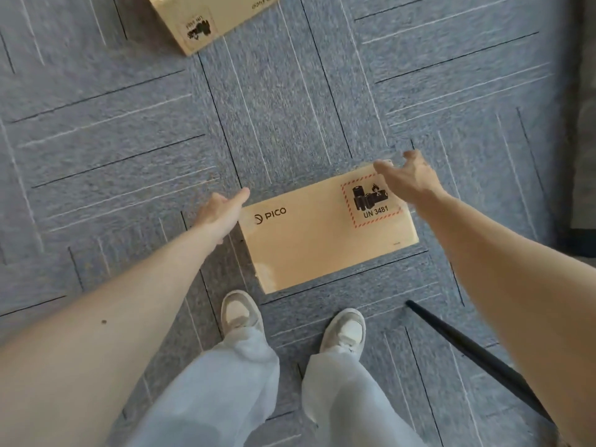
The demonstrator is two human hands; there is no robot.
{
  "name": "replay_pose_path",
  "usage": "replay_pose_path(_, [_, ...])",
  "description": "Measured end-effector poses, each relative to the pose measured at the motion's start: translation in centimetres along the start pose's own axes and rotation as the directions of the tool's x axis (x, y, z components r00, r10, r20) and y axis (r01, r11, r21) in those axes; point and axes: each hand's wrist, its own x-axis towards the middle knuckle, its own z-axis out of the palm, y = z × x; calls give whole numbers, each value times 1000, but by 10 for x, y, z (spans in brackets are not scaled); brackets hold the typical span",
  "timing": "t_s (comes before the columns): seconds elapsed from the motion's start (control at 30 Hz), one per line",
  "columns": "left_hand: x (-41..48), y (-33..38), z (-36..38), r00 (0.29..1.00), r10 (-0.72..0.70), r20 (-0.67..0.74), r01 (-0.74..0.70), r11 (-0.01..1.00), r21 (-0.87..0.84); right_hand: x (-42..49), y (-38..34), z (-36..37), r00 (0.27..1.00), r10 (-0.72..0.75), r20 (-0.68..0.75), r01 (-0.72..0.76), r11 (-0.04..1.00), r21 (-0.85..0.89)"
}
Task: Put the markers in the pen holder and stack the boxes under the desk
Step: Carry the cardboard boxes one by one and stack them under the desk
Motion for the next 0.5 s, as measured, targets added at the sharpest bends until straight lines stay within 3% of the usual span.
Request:
replay_pose_path(0.13, [20,-12,13,973,-142,182,165,979,-117,19,-2,18,994,90,68,-94,994,59])
replay_pose_path(0.23, [27,-15,22,937,-154,313,232,946,-228,25,1,27,988,132,83,-143,978,152])
replay_pose_path(0.37, [22,-12,28,951,-124,284,213,927,-307,20,11,33,971,238,20,-234,927,293])
replay_pose_path(0.5, [5,-9,7,961,-77,266,170,923,-345,0,4,31,960,263,-95,-223,924,310])
